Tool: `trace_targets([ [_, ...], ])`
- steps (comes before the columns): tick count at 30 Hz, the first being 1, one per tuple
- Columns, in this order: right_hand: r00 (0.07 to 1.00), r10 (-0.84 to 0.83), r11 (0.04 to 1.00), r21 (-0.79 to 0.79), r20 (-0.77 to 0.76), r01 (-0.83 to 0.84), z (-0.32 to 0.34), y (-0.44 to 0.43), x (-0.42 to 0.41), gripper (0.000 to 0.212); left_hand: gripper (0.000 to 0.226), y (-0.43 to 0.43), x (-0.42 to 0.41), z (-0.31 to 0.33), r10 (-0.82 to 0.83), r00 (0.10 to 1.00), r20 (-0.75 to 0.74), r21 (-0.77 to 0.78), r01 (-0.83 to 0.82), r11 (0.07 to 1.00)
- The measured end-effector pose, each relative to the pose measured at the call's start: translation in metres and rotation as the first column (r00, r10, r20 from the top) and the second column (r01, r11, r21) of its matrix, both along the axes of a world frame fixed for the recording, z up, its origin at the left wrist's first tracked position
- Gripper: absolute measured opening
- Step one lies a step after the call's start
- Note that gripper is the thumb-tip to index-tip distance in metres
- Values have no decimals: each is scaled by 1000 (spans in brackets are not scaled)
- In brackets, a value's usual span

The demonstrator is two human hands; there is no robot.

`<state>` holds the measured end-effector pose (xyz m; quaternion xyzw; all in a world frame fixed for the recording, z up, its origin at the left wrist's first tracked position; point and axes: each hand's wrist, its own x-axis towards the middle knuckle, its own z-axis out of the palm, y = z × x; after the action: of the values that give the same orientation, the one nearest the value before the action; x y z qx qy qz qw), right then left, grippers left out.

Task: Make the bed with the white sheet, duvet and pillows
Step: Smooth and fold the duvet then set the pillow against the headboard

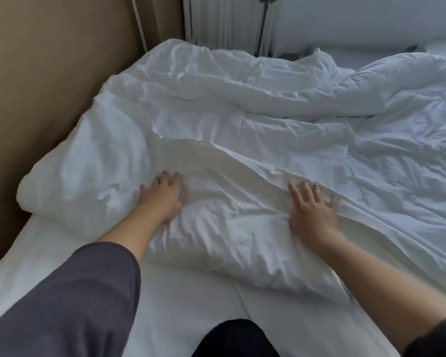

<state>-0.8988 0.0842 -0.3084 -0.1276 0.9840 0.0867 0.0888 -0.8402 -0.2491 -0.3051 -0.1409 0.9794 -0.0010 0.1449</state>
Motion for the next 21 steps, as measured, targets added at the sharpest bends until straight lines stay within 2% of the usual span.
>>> trace_targets([
  [1, 1000, -20, 999, 38, -22, 21, -1, 7, 1, 73, 72, 6, -8, 4, -64, 998, -19, -13, 64, 998],
  [3, 986, -164, 978, 125, -30, 167, 8, 46, 6, 72, 72, 44, -49, 1, -232, 968, -96, -1, 233, 972],
  [6, 963, -257, 956, 128, -74, 265, 15, 93, 10, 62, 72, 90, -75, 8, -350, 923, -162, -23, 351, 936],
  [8, 932, -358, 930, 75, -47, 361, 21, 127, 21, 54, 76, 128, -85, 9, -478, 871, -111, -21, 479, 878],
  [10, 906, -421, 907, 3, 40, 421, 26, 160, 31, 43, 83, 168, -90, 10, -568, 817, -102, -13, 570, 822],
  [12, 855, -467, 875, -24, 225, 484, 33, 185, 34, 35, 87, 203, -93, 7, -630, 765, -134, -4, 635, 773],
  [14, 788, -482, 867, 79, 382, 492, 37, 212, 30, 36, 86, 234, -95, 3, -679, 721, -135, -17, 684, 729],
  [15, 754, -502, 862, 180, 423, 473, 37, 234, 27, 35, 81, 251, -97, 2, -696, 706, -129, -25, 699, 714],
  [17, 738, -562, 825, 323, 373, 464, 39, 277, 18, 24, 59, 278, -102, 2, -689, 713, -130, -58, 688, 723],
  [19, 780, -586, 803, 286, 219, 523, 56, 305, -5, 20, 37, 296, -116, 11, -639, 756, -145, -111, 629, 769],
  [21, 855, -518, 842, 202, 38, 501, 81, 310, -44, 25, 28, 301, -136, 25, -542, 814, -208, -129, 527, 840],
])
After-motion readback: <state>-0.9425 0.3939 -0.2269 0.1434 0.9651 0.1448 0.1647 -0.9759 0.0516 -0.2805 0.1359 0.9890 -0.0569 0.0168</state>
